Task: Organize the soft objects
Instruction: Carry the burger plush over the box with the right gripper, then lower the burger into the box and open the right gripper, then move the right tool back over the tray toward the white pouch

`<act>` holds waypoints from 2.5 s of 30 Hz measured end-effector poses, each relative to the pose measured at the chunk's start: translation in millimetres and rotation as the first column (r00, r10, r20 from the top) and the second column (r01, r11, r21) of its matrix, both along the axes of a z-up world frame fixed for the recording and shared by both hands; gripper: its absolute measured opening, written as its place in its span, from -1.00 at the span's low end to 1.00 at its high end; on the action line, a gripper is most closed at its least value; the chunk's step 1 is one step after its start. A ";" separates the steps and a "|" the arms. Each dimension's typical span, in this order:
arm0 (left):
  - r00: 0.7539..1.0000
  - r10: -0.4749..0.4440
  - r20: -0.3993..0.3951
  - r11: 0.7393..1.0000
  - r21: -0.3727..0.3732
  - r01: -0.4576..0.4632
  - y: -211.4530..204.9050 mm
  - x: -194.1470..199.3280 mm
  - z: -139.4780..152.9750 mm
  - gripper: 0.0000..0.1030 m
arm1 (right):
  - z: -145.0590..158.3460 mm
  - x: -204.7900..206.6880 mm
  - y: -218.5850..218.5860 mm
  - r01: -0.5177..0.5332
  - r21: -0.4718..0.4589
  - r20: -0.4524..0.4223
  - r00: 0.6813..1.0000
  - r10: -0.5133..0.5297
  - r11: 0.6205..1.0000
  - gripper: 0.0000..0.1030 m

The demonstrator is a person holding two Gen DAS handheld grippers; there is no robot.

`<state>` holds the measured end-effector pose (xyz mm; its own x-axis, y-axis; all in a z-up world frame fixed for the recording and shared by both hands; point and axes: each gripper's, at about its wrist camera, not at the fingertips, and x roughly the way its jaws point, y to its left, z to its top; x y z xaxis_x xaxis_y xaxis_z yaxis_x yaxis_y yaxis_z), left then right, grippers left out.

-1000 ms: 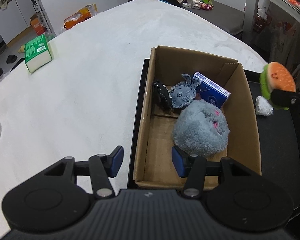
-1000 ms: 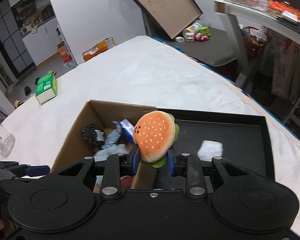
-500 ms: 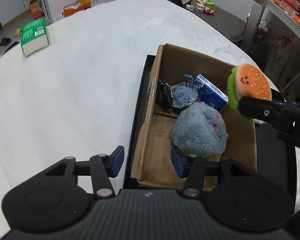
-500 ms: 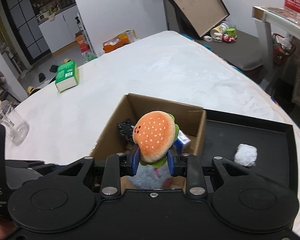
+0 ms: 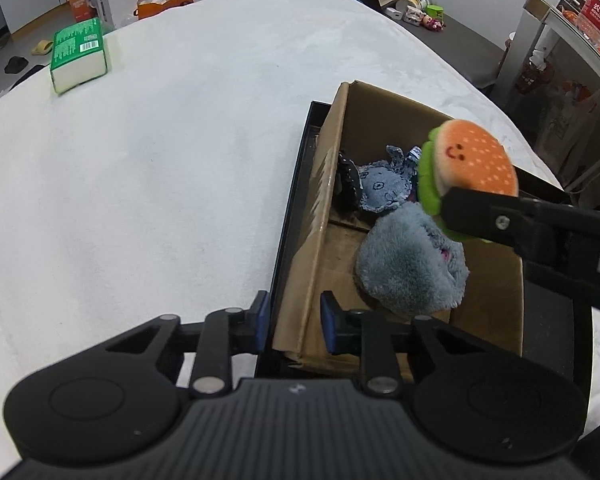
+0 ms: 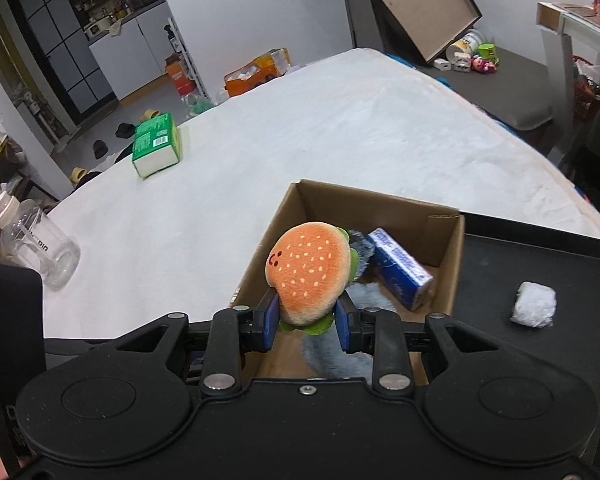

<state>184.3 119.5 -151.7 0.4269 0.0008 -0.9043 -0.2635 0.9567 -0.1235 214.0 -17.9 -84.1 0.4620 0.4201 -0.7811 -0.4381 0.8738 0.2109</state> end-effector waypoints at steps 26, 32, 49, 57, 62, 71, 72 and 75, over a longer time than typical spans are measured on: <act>1.000 -0.021 -0.018 0.998 0.063 0.023 -9.2 2.3 -0.8 -0.55 | -9.6 1.8 -19.0 0.034 0.015 -0.055 0.998 -0.033 0.999 -0.02; 0.998 -0.049 -0.037 0.992 0.113 0.053 -18.4 4.8 -1.3 -0.49 | -12.8 2.3 -41.8 0.065 0.008 -0.046 0.997 -0.065 0.998 0.02; 0.992 -0.094 -0.085 0.954 0.278 0.115 -50.2 15.0 -1.7 -0.11 | -23.9 17.2 -103.1 0.144 0.035 -0.031 0.989 -0.143 0.989 0.22; 0.988 -0.100 -0.116 0.928 0.348 0.134 -63.7 20.6 -3.7 0.03 | -40.7 28.8 -134.7 0.212 0.057 -0.056 0.976 -0.209 0.976 0.36; 0.985 -0.099 -0.138 0.906 0.397 0.147 -72.7 23.2 -5.6 0.15 | -56.9 37.8 -150.2 0.258 0.044 -0.055 0.965 -0.255 0.965 0.55; 0.977 -0.107 -0.183 0.870 0.458 0.181 -85.5 31.2 -11.3 0.29 | -81.7 57.6 -170.8 0.315 0.013 -0.071 0.947 -0.313 0.949 0.64; 0.976 -0.108 -0.187 0.867 0.463 0.185 -86.9 31.9 -11.9 0.29 | -84.3 60.4 -172.5 0.321 0.009 -0.071 0.945 -0.320 0.947 0.66; 0.974 -0.110 -0.199 0.858 0.476 0.194 -89.9 34.4 -14.0 0.30 | -90.6 68.1 -176.0 0.334 -0.003 -0.072 0.940 -0.333 0.943 0.71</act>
